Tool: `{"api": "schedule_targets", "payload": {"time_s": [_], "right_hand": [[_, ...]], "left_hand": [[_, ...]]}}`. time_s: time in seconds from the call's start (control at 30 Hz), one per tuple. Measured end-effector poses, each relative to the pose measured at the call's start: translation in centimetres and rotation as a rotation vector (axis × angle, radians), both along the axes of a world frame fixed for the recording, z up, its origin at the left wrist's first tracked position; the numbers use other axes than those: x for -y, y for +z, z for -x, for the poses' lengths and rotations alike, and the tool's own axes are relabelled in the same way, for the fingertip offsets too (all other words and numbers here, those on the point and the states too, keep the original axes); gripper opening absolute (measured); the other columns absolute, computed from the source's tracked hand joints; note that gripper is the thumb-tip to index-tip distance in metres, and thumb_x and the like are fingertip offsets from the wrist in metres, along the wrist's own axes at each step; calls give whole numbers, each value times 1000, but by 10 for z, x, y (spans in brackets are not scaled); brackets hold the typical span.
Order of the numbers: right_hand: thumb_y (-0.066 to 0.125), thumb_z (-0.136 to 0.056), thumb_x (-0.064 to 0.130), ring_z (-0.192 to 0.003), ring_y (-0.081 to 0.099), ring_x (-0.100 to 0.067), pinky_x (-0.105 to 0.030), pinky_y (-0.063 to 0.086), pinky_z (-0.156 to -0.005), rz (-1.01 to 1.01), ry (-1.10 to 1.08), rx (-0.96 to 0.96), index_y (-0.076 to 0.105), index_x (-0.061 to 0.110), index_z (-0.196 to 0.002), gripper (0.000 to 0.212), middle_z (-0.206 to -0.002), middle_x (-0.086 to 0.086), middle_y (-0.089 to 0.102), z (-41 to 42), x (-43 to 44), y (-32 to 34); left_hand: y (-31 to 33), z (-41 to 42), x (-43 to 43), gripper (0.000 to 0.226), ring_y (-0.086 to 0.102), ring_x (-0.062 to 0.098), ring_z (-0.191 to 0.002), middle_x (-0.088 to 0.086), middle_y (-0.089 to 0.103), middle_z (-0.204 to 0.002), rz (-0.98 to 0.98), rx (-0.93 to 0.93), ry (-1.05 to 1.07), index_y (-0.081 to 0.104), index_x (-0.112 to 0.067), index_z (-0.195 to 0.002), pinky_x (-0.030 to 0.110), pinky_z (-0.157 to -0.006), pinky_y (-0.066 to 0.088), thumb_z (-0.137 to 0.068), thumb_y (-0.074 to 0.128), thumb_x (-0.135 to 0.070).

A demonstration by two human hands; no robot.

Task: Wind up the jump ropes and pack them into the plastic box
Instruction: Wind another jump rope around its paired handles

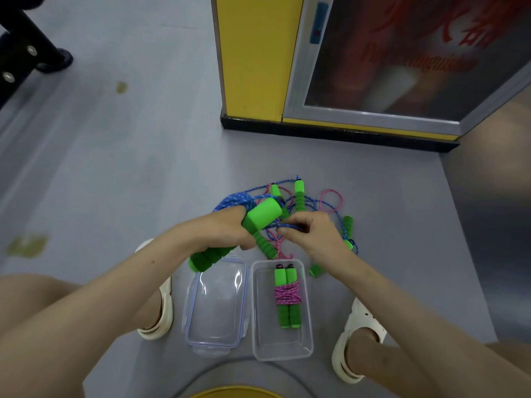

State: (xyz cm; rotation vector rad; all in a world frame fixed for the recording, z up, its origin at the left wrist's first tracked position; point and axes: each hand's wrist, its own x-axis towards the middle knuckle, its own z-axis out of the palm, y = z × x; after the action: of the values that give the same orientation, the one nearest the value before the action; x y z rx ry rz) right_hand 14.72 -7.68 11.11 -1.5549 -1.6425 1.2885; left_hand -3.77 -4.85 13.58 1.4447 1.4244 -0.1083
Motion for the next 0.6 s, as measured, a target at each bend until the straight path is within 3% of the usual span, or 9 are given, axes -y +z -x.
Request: {"api": "schedule_targets", "payload": {"time_s": [0.1, 0.13, 0.23, 0.3, 0.37, 0.47, 0.53, 0.6], "right_hand": [[68, -82, 2, -61, 53, 11, -5, 40, -64, -34, -76, -55, 66, 12, -81, 10, -72, 2, 61, -2, -3, 1], [68, -82, 1, -62, 54, 10, -6, 41, -65, -38, -111, -87, 65, 12, -80, 12, -74, 2, 61, -2, -4, 1], [68, -81, 1, -64, 54, 8, -9, 44, -68, -4, -222, -211, 63, 20, -74, 21, -73, 4, 61, -4, -7, 2], [69, -80, 3, -68, 56, 1, -13, 46, -69, 40, -244, -253, 63, 21, -75, 20, -75, 0, 61, -5, -9, 2], [72, -79, 8, -71, 56, -7, -14, 46, -68, 81, -241, -288, 64, 18, -76, 12, -76, -4, 62, -5, -8, 1], [69, -78, 26, -67, 54, -6, -12, 44, -65, 105, -245, -320, 63, 14, -73, 14, -71, -2, 60, -4, -5, 5], [63, -78, 37, -60, 53, -2, -11, 43, -62, 135, -226, -301, 59, 12, -70, 26, -64, 2, 58, -1, -4, 7], [62, -85, 35, -61, 53, -5, -16, 44, -65, 210, -150, -333, 59, 14, -69, 27, -65, 2, 59, 4, -2, 8]], "left_hand": [[-5, 6, 2, 48, 60, 24, -86, 14, 69, -104, 158, 117, 17, 61, -8, -100, 39, -77, 51, -53, 64, -18], [-4, 7, 2, 50, 61, 25, -91, 14, 71, -102, 211, 187, 9, 64, -6, -101, 38, -81, 50, -52, 62, -16], [2, 6, 5, 63, 61, 26, -84, 12, 70, -75, 387, 413, -76, 59, 8, -112, 33, -79, 46, -51, 59, -9], [6, 6, 8, 66, 63, 25, -71, 8, 64, -63, 481, 610, -132, 54, 15, -113, 41, -94, 44, -52, 58, -9], [9, 5, 10, 54, 62, 22, -61, 6, 61, -58, 562, 802, -155, 58, 10, -107, 44, -104, 38, -56, 54, -6], [12, 4, 13, 52, 63, 21, -63, 5, 62, -60, 615, 1000, -175, 58, 12, -107, 42, -104, 39, -57, 54, -5], [11, 1, 12, 66, 65, 24, -74, 7, 68, -69, 617, 1065, -159, 49, 20, -111, 41, -104, 39, -56, 67, -12], [9, -2, 13, 73, 66, 29, -88, 13, 72, -84, 626, 1125, -89, 50, 17, -114, 40, -101, 41, -55, 75, -18]]}}
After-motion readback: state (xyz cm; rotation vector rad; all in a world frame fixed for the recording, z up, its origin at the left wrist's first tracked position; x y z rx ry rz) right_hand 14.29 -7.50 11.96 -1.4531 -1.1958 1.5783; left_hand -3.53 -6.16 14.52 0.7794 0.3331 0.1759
